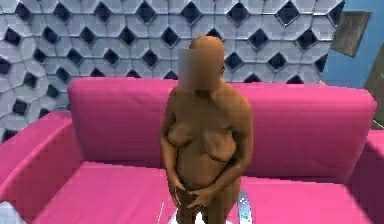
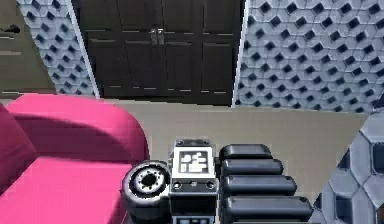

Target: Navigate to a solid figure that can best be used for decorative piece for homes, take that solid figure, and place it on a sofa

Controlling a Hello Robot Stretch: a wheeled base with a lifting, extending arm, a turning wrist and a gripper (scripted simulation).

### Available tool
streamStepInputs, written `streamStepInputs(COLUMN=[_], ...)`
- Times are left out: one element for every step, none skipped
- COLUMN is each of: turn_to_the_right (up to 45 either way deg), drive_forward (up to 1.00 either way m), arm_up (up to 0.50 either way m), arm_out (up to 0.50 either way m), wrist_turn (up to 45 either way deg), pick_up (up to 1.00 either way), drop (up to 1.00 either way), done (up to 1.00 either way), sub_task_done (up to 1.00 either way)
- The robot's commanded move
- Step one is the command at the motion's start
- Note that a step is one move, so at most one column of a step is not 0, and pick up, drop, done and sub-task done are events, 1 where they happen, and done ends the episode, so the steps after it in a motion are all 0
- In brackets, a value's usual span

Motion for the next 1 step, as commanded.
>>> streamStepInputs(turn_to_the_right=[12.0], drive_forward=[0.0], arm_up=[0.0], arm_out=[0.0], wrist_turn=[0.0], pick_up=[0.0], drop=[0.0], done=[0.0], sub_task_done=[0.0])
